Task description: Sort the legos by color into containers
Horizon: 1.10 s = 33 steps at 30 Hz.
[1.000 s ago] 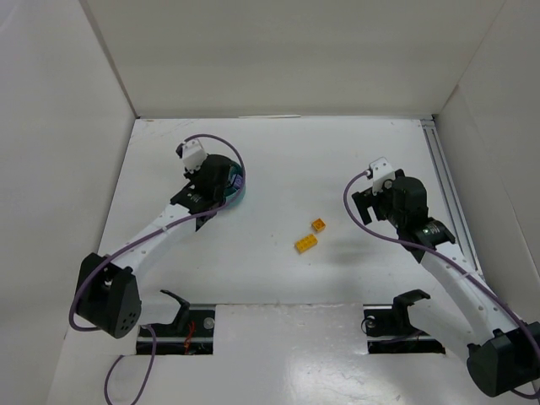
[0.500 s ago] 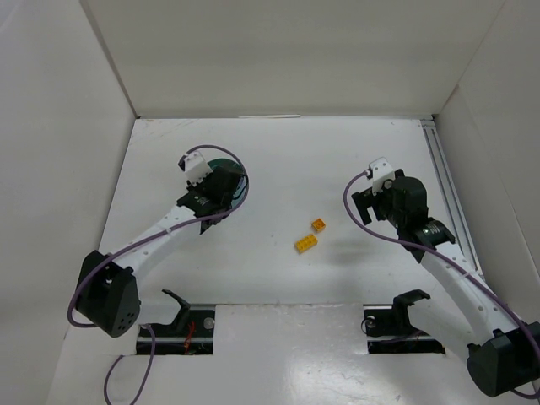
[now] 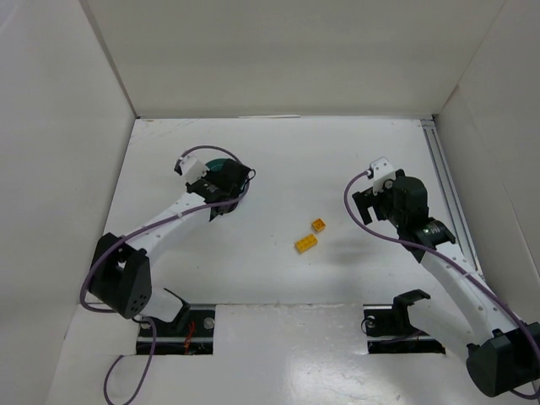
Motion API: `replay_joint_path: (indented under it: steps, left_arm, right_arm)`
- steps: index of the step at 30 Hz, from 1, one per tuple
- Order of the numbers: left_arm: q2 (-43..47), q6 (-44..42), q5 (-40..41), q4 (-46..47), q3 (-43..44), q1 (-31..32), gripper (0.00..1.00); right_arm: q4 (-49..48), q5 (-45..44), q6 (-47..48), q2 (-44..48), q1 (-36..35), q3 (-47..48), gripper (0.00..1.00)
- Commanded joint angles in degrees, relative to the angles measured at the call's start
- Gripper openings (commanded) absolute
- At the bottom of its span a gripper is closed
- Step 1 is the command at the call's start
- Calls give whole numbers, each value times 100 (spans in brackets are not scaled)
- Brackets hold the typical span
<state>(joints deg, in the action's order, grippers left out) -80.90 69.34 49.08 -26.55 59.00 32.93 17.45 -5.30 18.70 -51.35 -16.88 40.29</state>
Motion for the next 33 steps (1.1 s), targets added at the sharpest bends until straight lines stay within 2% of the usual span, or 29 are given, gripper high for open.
replay_joint_path:
  steps: [1, 9, 11, 14, 19, 25, 27, 28, 29, 30, 31, 32, 33]
  left_arm:
    - [-144, 597, 356, -481, 322, 3, 0]
    - [-865, 1177, 418, -1027, 814, 56, 0]
    - [-1059, 1353, 480, -1325, 1034, 109, 7]
    - [-1129, 1556, 760, -1608, 1209, 328, 27]
    - [-1068, 1495, 884, -1731, 1272, 512, 47]
    - [-629, 1082, 779, -1557, 1272, 513, 62]
    - [-480, 617, 683, -1398, 1272, 513, 74]
    - [-279, 294, 595, -1032, 1202, 513, 81]
    - [-146, -292, 272, -610, 1123, 513, 87]
    - [-15, -1003, -36, -128, 1018, 513, 100]
    - [239, -1732, -474, 391, 747, 513, 100]
    - [364, -3080, -1575, 1318, 605, 513, 100]
    - [478, -3528, -2151, 1675, 456, 513, 100]
  right_arm:
    - [-321, 73, 37, 73, 36, -30, 99]
    - [-321, 73, 37, 73, 36, -30, 99]
    - [-321, 73, 37, 73, 36, -30, 99]
    - [-321, 73, 37, 73, 36, -30, 99]
    - [-321, 73, 37, 73, 36, -30, 99]
    - [-435, 406, 143, -102, 36, -30, 99]
    - [-497, 740, 196, -208, 36, -30, 99]
    - [-497, 819, 196, -330, 36, -30, 99]
    - [-497, 985, 196, -401, 36, -30, 99]
    - [-584, 1074, 196, -480, 36, 22, 99]
    - [-646, 1171, 143, -664, 36, 22, 99]
    - [-708, 1241, 38, -770, 36, 22, 99]
    - [-839, 1442, 37, -893, 36, 22, 99]
